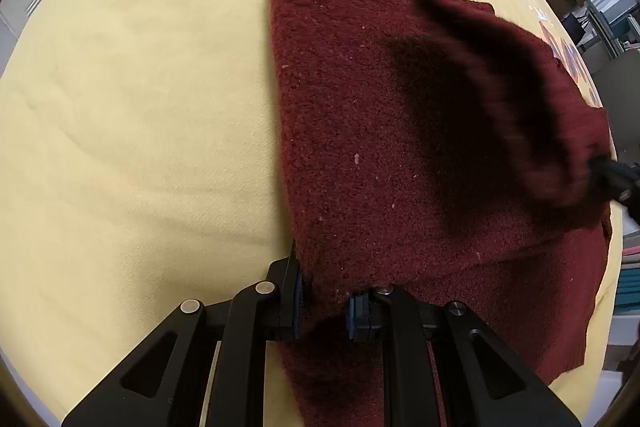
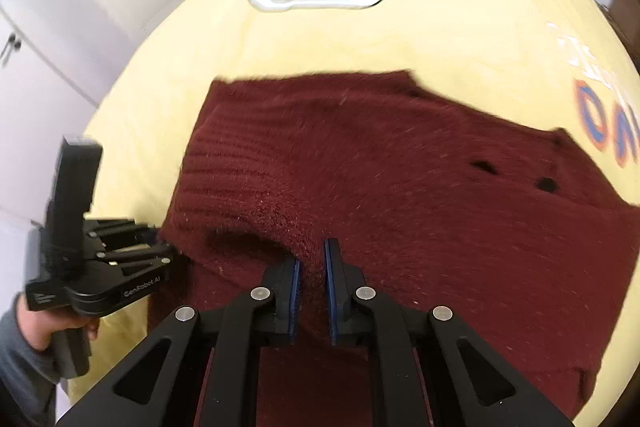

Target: Fold small clothes

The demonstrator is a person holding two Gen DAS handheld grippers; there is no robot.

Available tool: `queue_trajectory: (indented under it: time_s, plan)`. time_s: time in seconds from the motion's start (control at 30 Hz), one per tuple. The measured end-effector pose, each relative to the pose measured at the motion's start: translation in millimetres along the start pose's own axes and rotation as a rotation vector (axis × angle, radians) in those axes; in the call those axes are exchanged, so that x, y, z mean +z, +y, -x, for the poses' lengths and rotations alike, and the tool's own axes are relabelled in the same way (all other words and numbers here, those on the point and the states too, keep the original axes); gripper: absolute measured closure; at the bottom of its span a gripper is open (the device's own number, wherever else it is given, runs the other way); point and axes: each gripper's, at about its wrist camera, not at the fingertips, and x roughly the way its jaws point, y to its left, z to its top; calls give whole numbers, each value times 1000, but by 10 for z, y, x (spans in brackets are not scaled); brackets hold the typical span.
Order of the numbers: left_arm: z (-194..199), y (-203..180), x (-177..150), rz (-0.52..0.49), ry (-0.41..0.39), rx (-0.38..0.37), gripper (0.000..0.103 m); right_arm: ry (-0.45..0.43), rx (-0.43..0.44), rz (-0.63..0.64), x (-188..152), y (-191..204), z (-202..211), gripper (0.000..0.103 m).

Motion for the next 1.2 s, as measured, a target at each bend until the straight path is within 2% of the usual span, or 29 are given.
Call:
queue_trajectory:
  time_s: [0.17,0.23,0.43,0.63,0.77,0.87,1.03,1.13,1.17,1.2]
  plan:
    - [7,-27,-20,5,-4,7,90,-63,11,-112,-53,-408,338,93]
    - [9,-45,-26,1,-5,15,90,-83,10,-152,-158,-381,418,93]
    - [20,-90,-45,-16,-4,32,90,-126,13,-308,-422,-854,617,95]
    - [25,-157,-48,-30,-8,54,90,-112,-3,-420,-649,-1222,522,96]
    - [29,-203,-63,-37,-5,65,90,-77,-1,-499,-898,-1501,412,96]
    - [27,-230,-72,-46,-5,76,90,-42,-10,-516,-1020,-1570,311,96]
    - [40,-336,-80,-57,-7,89,89,-40,-7,-585,-1197,-1734,361,88]
    - [41,-348,-92,-56,-6,89,89,-44,-48,-595,-1202,-1825,490,82]
    - [70,-325,-136,-56,-7,89,89,-52,-85,-596,-1192,-1860,576,71]
    - [74,-330,-146,-56,-8,89,89,-56,-111,-596,-1184,-1876,631,56]
